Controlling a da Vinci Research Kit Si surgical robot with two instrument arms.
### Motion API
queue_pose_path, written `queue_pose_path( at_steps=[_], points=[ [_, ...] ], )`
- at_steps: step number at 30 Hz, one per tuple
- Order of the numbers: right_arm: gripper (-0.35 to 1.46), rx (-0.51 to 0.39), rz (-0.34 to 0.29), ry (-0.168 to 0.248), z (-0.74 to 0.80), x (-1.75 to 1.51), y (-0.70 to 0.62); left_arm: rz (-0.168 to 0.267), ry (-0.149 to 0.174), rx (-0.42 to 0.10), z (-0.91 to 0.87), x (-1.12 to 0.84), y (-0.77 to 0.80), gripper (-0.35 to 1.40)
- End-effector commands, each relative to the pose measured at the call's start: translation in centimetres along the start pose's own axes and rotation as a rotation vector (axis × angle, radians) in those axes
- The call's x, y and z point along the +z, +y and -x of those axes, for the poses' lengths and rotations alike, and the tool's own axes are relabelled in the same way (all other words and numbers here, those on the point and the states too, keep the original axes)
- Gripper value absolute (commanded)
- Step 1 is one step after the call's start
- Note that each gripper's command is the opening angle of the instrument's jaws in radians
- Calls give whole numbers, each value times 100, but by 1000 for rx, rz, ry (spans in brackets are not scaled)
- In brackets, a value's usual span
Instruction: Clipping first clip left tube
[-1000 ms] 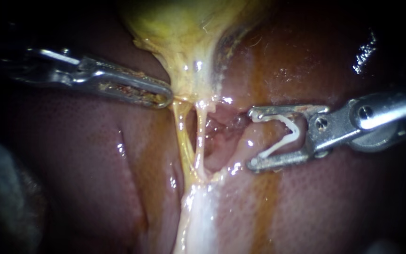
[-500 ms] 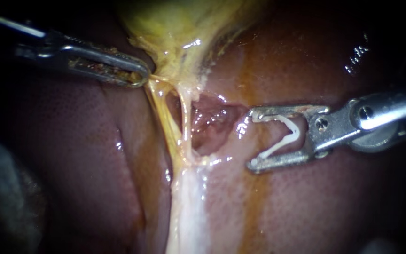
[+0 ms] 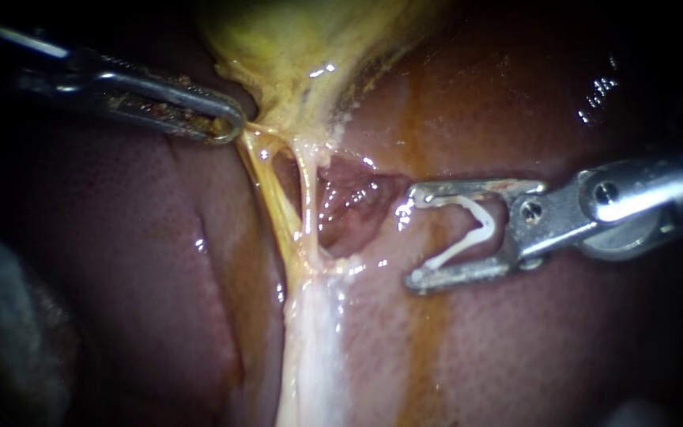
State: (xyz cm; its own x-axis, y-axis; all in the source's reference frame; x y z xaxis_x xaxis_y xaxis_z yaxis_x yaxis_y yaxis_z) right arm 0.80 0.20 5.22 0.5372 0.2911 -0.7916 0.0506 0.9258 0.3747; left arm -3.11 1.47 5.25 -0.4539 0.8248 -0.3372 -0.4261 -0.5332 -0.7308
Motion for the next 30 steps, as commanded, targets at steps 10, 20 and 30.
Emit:
queue_pose_path(
  at_steps=[10,20,30],
  points=[
    [50,103,-11,38,-26,38,5,-4,2,0,1,5,0,-35],
    [49,215,-43,76,-40,71,10,-6,3,0,1,8,0,-35],
    [49,267,-66,86,-35,92,10,-6,3,0,1,8,1,-35]
  ],
)
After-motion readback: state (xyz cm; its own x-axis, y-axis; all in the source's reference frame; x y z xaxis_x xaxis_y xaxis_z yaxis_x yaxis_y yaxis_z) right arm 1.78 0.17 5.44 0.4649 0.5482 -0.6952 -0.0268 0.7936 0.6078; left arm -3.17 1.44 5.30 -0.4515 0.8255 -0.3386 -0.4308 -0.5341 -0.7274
